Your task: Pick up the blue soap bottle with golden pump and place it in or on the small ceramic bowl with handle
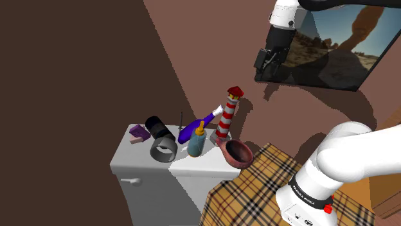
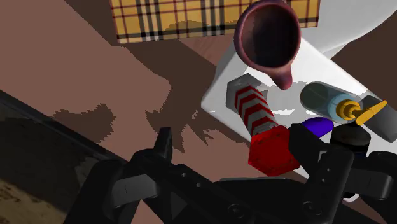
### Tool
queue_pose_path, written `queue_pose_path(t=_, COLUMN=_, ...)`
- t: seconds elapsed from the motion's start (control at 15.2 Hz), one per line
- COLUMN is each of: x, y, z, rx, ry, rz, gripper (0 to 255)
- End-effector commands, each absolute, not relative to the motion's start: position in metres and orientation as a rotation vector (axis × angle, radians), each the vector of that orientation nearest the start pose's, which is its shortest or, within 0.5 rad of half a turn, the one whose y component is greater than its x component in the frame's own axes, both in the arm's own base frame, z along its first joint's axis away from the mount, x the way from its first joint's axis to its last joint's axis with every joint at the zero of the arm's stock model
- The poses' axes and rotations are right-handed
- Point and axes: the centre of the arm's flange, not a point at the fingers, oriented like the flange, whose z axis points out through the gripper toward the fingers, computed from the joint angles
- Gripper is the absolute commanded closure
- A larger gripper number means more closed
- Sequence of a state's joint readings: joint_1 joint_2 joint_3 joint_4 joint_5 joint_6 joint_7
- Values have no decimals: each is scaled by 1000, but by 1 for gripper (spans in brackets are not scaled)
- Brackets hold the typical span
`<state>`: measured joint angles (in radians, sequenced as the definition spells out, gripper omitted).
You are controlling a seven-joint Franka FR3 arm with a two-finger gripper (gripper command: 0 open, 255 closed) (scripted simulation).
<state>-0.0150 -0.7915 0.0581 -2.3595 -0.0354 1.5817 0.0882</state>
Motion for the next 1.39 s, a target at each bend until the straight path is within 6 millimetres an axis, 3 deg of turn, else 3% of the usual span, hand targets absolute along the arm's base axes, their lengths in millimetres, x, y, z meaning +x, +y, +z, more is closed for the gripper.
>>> queue_pose_path(t=0.0, x=306, y=15, z=591, rx=-3216, ry=100, rz=-28, gripper=0)
queue_pose_path(t=0.66, x=371, y=98, z=503, rx=-3138, ry=492, rz=244, gripper=0)
queue_pose_path(t=1.32, x=441, y=167, z=407, rx=-2989, ry=865, rz=504, gripper=0)
